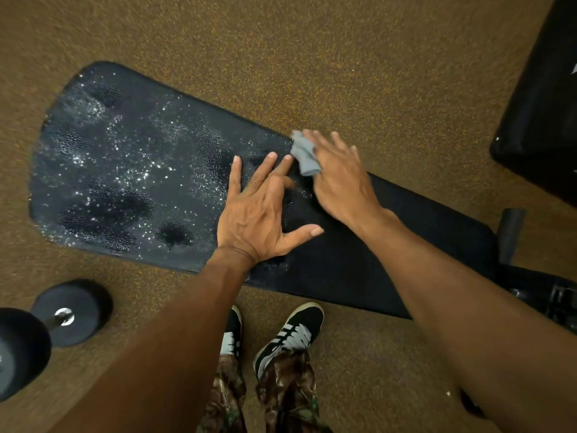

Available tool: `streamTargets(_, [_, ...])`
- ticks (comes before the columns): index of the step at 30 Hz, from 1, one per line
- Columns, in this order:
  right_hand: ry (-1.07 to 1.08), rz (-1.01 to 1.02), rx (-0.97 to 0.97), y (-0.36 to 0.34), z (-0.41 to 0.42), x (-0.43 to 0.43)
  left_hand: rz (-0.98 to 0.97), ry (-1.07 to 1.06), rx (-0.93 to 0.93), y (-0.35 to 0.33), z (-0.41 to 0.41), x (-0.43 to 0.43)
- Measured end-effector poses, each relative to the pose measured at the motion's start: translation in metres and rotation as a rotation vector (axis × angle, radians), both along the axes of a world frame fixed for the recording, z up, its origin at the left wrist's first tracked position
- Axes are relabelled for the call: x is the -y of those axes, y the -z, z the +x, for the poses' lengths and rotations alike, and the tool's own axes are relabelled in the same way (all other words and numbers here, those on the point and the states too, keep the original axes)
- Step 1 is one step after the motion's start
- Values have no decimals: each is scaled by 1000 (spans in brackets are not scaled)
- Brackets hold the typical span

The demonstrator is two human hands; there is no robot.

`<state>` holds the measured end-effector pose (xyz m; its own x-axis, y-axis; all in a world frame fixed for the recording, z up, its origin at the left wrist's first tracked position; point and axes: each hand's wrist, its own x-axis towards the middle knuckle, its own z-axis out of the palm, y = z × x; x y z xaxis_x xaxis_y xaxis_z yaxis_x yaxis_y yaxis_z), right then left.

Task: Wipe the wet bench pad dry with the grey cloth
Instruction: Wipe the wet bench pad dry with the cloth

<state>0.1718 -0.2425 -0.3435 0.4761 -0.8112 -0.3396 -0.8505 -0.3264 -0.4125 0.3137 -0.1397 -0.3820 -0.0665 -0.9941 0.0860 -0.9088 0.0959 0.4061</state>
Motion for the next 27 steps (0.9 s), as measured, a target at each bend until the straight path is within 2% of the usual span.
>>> streamTargets(2, [-70,23,59,3,13,1,-4,-3,-16,1,0,0])
streamTargets(5, [-180,54,67,2,-22,6,-12,-2,-30,0,0,0])
streamTargets(9, [-109,16,38,-1,-19,17,-6,-2,-35,1,1,-1])
streamTargets(12, [-193,11,53,2,1,7,-31,-7,-60,2,1,0])
streamTargets(14, [-251,-9,34,2,-17,0,-28,-3,-63,2,2,-1])
streamTargets(18, [-235,-11,-103,-10,-47,4,-7,-4,-42,0,2,0])
streamTargets(22, [-217,-51,-40,0,-14,-15,-27,-6,-77,0,2,0])
streamTargets(27, [-314,-55,-56,-1,-57,-23,-38,-8,-107,2,3,-1])
